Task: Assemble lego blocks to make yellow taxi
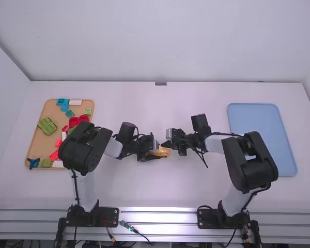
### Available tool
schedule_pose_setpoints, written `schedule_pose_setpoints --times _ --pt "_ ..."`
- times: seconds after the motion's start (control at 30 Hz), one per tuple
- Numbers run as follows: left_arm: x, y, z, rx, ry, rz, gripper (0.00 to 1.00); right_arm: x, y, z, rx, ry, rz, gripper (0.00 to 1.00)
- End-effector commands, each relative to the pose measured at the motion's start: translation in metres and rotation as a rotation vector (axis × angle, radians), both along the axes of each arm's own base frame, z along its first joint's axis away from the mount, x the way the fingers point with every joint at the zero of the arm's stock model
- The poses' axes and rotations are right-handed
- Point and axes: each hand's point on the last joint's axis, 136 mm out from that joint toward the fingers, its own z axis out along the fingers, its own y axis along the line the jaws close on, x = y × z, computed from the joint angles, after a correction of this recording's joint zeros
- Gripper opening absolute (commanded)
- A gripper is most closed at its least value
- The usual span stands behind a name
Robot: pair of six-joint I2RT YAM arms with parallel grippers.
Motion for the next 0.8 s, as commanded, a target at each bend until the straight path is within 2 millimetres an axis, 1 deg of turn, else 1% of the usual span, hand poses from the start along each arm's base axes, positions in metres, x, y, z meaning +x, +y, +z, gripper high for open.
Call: schedule_pose_setpoints --times 0.0,0.17,0.4,0.53,0.7,0.77 --pt "-0.001 0.002 -0.006 0.02 0.006 0.007 0.33 -0.004 0.003 -0.009 -0.049 0.02 -0.013 0.0" --pt "-0.001 0.002 -0.006 0.02 0.006 0.007 0.32 0.0 0.0 -0.026 -0.105 0.064 -0.061 0.0" --pt "-0.001 0.002 -0.006 0.02 0.006 0.007 0.32 0.0 0.001 -0.052 -0.111 0.14 -0.083 0.0" --pt "-0.001 0.002 -0.006 0.02 0.005 0.007 0.32 -0.01 0.003 -0.055 -0.121 0.155 -0.051 0.0" --pt "0.0 0.002 -0.006 0.022 0.003 0.009 0.31 -0.009 -0.001 -0.06 -0.153 0.175 -0.076 0.0" --pt "0.001 0.001 -0.005 0.019 -0.003 0.009 0.29 -0.015 -0.002 -0.065 -0.177 0.186 -0.066 0.0"
